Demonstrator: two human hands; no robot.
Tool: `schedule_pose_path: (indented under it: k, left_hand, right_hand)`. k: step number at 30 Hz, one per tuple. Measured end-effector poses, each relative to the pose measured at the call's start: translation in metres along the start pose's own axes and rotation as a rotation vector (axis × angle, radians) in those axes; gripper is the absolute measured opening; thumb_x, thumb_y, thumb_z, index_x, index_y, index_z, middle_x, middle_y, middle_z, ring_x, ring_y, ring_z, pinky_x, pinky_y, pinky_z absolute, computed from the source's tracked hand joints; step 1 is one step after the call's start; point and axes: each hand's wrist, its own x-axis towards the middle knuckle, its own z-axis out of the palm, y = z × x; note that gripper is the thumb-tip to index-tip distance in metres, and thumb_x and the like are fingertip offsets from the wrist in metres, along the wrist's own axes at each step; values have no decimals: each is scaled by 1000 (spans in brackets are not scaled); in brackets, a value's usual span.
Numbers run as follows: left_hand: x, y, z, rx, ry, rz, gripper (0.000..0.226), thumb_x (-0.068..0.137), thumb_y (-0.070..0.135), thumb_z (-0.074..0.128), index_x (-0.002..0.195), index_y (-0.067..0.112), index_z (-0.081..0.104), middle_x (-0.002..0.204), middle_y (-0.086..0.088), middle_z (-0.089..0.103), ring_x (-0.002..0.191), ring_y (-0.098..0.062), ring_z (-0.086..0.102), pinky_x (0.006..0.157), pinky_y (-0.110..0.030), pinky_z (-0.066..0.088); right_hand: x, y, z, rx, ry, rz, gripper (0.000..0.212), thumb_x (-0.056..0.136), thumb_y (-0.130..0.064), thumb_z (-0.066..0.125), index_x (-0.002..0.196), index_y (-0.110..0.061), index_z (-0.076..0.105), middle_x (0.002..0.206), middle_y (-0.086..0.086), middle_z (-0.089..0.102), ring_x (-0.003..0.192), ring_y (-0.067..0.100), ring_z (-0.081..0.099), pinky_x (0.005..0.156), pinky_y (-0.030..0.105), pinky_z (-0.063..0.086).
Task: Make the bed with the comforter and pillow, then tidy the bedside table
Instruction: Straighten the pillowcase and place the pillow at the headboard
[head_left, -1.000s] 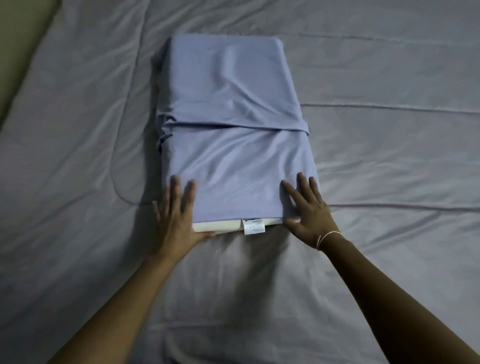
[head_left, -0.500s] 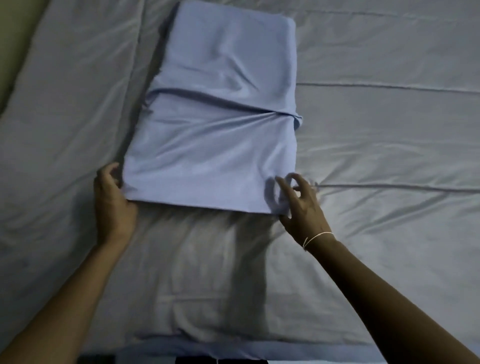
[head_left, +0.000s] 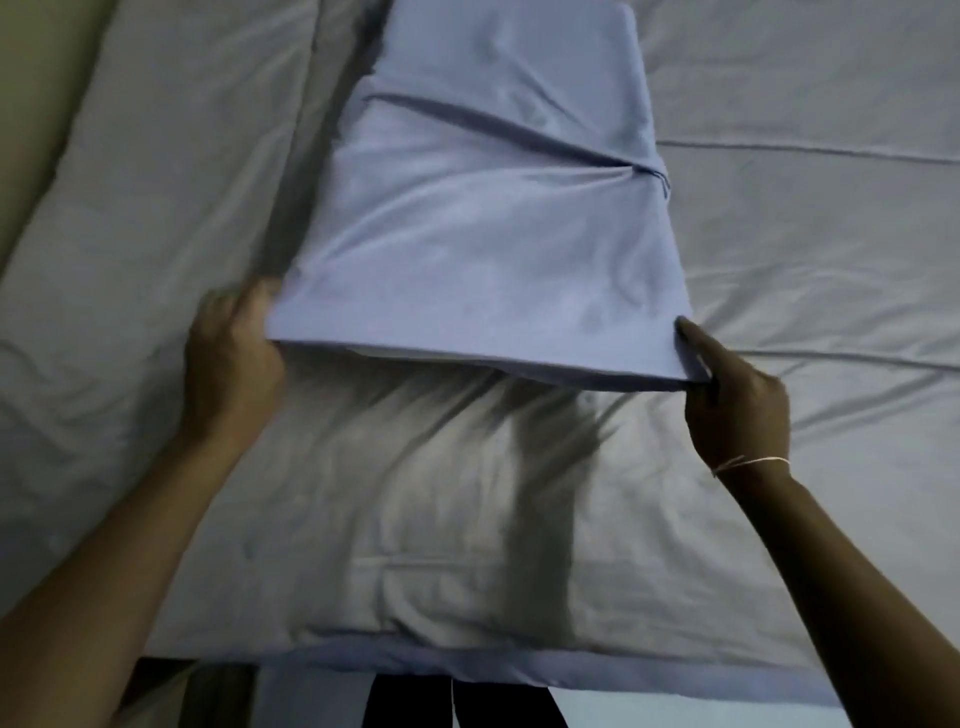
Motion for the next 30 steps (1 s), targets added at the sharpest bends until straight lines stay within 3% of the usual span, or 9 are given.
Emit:
schedule_pose_path:
  k: [3, 5, 11, 15, 19, 21, 24, 28, 30]
  left_hand:
    - [-60, -23, 13, 105, -349, 380, 42, 68, -2, 32, 106, 6, 48, 74, -24, 59, 66, -39, 59, 56, -40, 49]
    - [-90, -44, 19, 110, -569, 421, 45, 68, 4, 30, 108, 13, 46, 75, -17, 59, 65, -34, 62, 52, -34, 54]
    - [-76, -60, 39, -312, -813, -253, 76, 77, 5, 69, 144, 10, 34, 131, -6, 49, 115, -21, 53, 97, -35, 43]
    - [-60, -32, 60, -502, -811, -695, 40, 87, 11, 59, 125, 2, 50, 115, -16, 62, 105, -26, 60, 84, -37, 46]
    - [-47, 10, 72, -395, -756, -777, 28, 95, -2, 40, 114, -15, 57, 114, -33, 60, 82, -16, 65, 63, -25, 41]
    - [-30, 21, 65, -429, -618, -790, 27, 97, -1, 37, 111, -10, 58, 109, -24, 61, 97, -21, 59, 67, -25, 39]
    - [-28, 0, 39, -579, -489, -792, 28, 98, 5, 37, 79, 11, 57, 75, -7, 55, 79, -19, 49, 53, -17, 37]
    - [-88, -47, 13, -359, -864, -721, 27, 101, 13, 37, 104, 3, 62, 108, -8, 56, 103, -19, 48, 88, -31, 37]
    - [-106, -59, 14, -255, -1098, -625, 28, 99, 11, 42, 78, 10, 61, 100, -18, 64, 92, -18, 51, 80, -29, 36]
  right_hand:
    - [-36, 20, 12, -154, -207, -101, 57, 77, -15, 47, 131, -31, 54, 73, 15, 67, 54, 39, 61, 46, 40, 50]
    - [-58, 30, 18, -205, -375, -164, 57, 78, -19, 53, 133, -34, 48, 72, 12, 68, 53, 36, 62, 43, 40, 51]
    - [-42, 14, 21, -90, -679, 306, 100, 70, -37, 75, 148, -29, 13, 103, 5, 62, 93, 30, 60, 81, 44, 51]
    - [-41, 2, 45, -189, -727, 419, 40, 86, -32, 62, 116, -7, 59, 114, 21, 66, 104, 41, 59, 85, 41, 48]
    - [-19, -24, 50, 29, -494, 513, 26, 88, -16, 54, 99, 6, 62, 110, 31, 62, 101, 46, 57, 78, 38, 42]
    - [-5, -28, 38, 118, -398, 554, 34, 84, -25, 48, 98, 4, 61, 110, 31, 61, 102, 45, 55, 74, 34, 35]
    - [-12, -8, 7, 70, -265, 426, 48, 77, -38, 41, 89, 3, 63, 97, 30, 63, 94, 44, 57, 70, 34, 34]
    - [-77, 43, -14, -135, -643, 137, 58, 71, -49, 35, 69, 1, 66, 74, 24, 63, 69, 43, 63, 63, 40, 48]
    - [-93, 48, -15, -268, -938, 102, 49, 80, -46, 41, 81, -5, 69, 89, 17, 67, 84, 37, 65, 73, 36, 48]
